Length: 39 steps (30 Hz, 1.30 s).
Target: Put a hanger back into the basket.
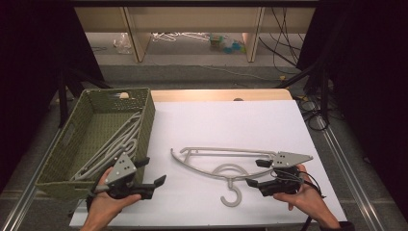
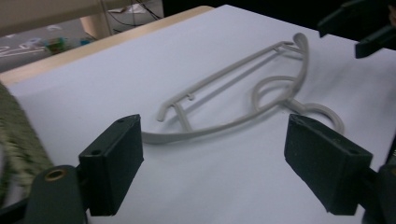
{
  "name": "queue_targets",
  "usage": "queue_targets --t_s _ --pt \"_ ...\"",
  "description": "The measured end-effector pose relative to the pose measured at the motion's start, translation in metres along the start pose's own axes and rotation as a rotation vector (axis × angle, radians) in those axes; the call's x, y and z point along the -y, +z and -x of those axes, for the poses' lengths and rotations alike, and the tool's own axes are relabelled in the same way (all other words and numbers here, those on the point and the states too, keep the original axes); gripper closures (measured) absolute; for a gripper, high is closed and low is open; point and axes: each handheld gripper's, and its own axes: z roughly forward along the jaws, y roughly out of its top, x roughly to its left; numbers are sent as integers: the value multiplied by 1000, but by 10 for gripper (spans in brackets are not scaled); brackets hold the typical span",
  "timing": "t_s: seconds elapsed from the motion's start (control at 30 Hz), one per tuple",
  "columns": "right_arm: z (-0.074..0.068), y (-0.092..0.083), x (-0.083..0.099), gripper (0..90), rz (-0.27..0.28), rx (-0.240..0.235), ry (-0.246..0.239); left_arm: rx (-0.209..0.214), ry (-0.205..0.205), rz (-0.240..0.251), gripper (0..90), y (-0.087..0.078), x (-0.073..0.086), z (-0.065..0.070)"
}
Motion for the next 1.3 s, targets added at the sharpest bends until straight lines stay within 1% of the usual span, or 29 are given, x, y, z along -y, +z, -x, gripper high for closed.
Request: queue_targets --t_s 0.03,0.07,0.1,0.13,0.17,0.23,0.27,0.3,0.33,0.43,0.53,0.57,0.63,0.67,0.7,0.77,0.9,0.93,0.97,1.0,1.03,1.07,1.1,1.13,1.17,1.23,1.27,1.3 --pt "0 0 0 242 0 0 0 3 5 -5 193 1 3 3" --pt "0 0 0 238 0 0 2 8 2 5 191 4 9 7" --pt "0 0 0 235 -1 -1 5 8 2 5 188 4 9 7" --pt "0 1 0 232 -1 -1 5 12 -20 11 186 6 14 9" --pt "-1 1 1 229 -1 -3 5 13 -30 13 184 7 16 9" --pt "-1 1 1 223 -7 -9 10 12 -37 13 181 7 17 9" --pt "-2 1 0 213 -6 -6 -2 6 -35 18 178 7 20 8" --pt "-3 2 0 212 -10 -10 0 6 -35 18 178 7 20 8" --pt "-3 2 0 212 -5 -6 -9 -1 -30 25 178 7 21 7" --pt "-2 2 0 210 -11 -8 -21 5 -32 35 178 6 22 7" --pt "-2 3 0 202 -26 -6 -19 15 -24 40 176 7 22 8" --pt "1 5 1 188 -39 3 -37 9 -16 23 173 7 23 10" --pt "4 9 2 182 -60 16 -56 10 -18 18 167 8 24 11" --pt "5 10 2 179 -77 17 -60 10 -18 18 167 8 24 11" --pt "5 10 2 179 -77 17 -60 10 -20 17 167 8 24 11" --pt "8 14 2 178 -102 27 -69 17 -13 14 168 9 24 12" --pt "17 26 2 179 -166 28 -97 19 5 -9 168 12 26 13" --pt "19 28 3 179 -183 28 -99 28 4 -5 168 13 26 13" --pt "23 32 3 186 -205 23 -100 31 14 -16 168 13 26 14" --pt "26 35 4 189 -218 18 -112 32 18 -17 168 13 26 15" --pt "27 37 4 191 -236 11 -112 32 18 -17 168 13 26 15" --pt "29 40 5 192 -242 16 -108 39 20 -21 168 14 26 16" --pt "32 43 5 194 -250 17 -123 39 20 -21 169 14 26 16" --pt "34 46 5 197 -265 16 -130 48 23 -19 168 15 27 16" --pt "35 48 5 198 -288 22 -125 50 21 -22 169 15 27 16" --pt "37 49 5 198 -297 23 -127 47 17 -27 169 15 27 16" --pt "41 52 3 208 -316 8 -135 48 23 -32 169 15 28 16" --pt "42 53 3 208 -309 14 -139 56 22 -31 168 16 28 16"
